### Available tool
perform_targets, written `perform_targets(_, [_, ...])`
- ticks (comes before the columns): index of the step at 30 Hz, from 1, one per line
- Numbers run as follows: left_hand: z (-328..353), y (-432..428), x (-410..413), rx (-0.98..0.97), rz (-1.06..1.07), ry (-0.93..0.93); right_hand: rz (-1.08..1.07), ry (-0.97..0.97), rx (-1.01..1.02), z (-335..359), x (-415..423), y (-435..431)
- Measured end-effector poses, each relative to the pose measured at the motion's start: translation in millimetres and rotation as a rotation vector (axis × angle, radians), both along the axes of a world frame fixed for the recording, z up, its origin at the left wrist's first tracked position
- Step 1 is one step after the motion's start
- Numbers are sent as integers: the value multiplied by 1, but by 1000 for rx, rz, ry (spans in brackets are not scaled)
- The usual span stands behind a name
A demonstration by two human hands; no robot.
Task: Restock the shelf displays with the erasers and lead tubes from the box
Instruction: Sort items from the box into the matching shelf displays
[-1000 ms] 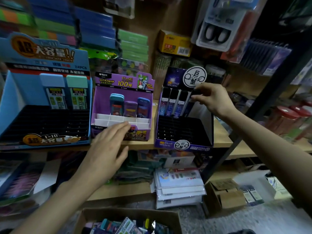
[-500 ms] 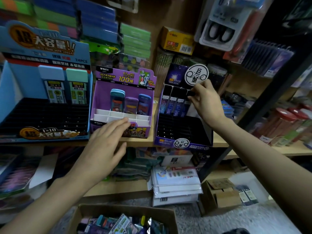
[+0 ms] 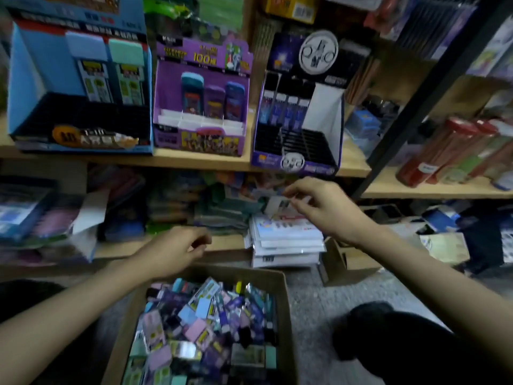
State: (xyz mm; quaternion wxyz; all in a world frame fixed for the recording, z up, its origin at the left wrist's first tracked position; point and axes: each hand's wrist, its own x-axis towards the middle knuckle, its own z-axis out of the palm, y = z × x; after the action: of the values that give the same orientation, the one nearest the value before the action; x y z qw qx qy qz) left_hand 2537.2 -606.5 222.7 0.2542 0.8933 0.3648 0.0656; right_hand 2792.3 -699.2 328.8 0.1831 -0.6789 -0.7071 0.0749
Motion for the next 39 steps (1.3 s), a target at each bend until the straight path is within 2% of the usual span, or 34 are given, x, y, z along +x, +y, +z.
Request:
perform_targets(3, [-57,-18,-6,-196,105,12,11,68,-206,-63,-16,-22])
perform_targets(7, [-127,-51,-17,-425,364,-79,-28,136,-446,-156,-36,-47])
perform_targets(12, [-193,-88,-35,-517,608,-78,-230,276,-741,-255,-53,-72])
perform_targets(15, [-210,-97,-45,-572,747,-70,-398,356,-728,-292,-56,-80])
perform_targets(17, [-216,-98,-49,-505,815,-20,-481,309,-665,-307,-54,-81])
perform_targets(20, [-218,-91,-50,-343,799,108,-494,309,-642,-319,-47,-73])
perform_targets(22, [-219,-85,-45,-283,730,80,-483,373,-666,-326,-42,-64])
perform_targets(24, [-220,-82,-34,-216,560,26,-483,377,-703,-335,-41,-55])
perform_targets(26, [-220,-81,-14,-198,449,4,-478,323,-717,-344,-41,-50])
perform_targets(28, [-220,-80,11,-166,434,27,-466,232,-707,-350,-43,-50])
perform_targets(34, [-235,-88,48,-95,393,333,-409,171,-681,-357,-55,-67])
perform_targets(36, [-239,-91,45,-69,388,330,-392,213,-612,-360,-60,-77])
perform_targets(39, [-240,-92,39,-113,377,225,-430,314,-513,-360,-66,-88])
